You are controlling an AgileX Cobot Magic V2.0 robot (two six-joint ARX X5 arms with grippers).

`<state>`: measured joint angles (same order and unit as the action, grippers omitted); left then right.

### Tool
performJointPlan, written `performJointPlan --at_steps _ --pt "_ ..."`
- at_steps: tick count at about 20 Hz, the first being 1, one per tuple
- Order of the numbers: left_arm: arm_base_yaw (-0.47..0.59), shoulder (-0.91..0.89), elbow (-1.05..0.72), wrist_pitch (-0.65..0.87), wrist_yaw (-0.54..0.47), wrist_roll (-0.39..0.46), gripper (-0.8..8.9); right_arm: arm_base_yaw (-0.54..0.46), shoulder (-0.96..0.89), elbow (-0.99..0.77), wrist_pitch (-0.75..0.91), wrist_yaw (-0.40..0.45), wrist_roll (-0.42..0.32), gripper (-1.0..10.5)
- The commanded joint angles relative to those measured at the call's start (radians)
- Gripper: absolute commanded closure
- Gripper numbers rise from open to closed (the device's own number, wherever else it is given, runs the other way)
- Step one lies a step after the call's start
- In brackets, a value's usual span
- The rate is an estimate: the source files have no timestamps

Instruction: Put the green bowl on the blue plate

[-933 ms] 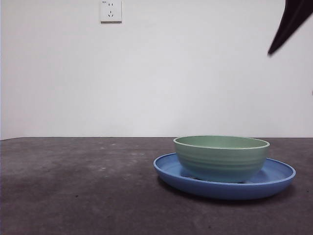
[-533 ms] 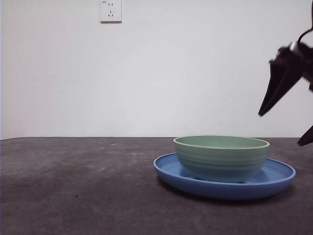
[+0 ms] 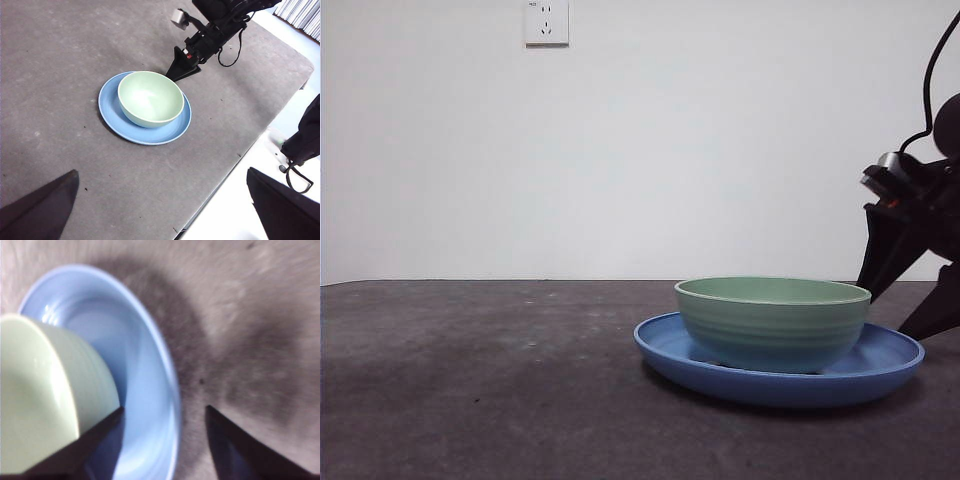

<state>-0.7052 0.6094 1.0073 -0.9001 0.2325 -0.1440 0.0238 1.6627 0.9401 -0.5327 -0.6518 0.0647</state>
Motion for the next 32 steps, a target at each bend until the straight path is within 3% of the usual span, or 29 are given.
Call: performJointPlan --at_steps 1,7,13,19,24,32 --pt "-0.006 0.004 0.01 0.01 0.0 0.008 2.52 0.018 0.043 0.017 0.004 -0.002 -0.023 7.4" --pt "-0.006 0.004 0.01 0.008 0.0 0.008 2.52 0.038 0.063 0.017 -0.008 0.056 -0.019 9.4" --pt "-0.006 0.004 0.01 0.007 0.0 0.008 2.52 0.04 0.058 0.034 -0.029 0.076 0.003 9.4" --pt "-0.006 0.004 0.01 0.007 0.0 0.008 2.52 0.086 0.053 0.192 -0.154 0.077 0.014 9.4" --pt "-0.006 0.004 0.01 0.008 0.0 0.008 2.52 0.2 0.057 0.287 -0.129 0.077 0.111 9.4" --pt "-0.006 0.004 0.01 0.007 0.0 0.008 2.52 0.35 0.104 0.293 0.017 0.08 0.251 9.4"
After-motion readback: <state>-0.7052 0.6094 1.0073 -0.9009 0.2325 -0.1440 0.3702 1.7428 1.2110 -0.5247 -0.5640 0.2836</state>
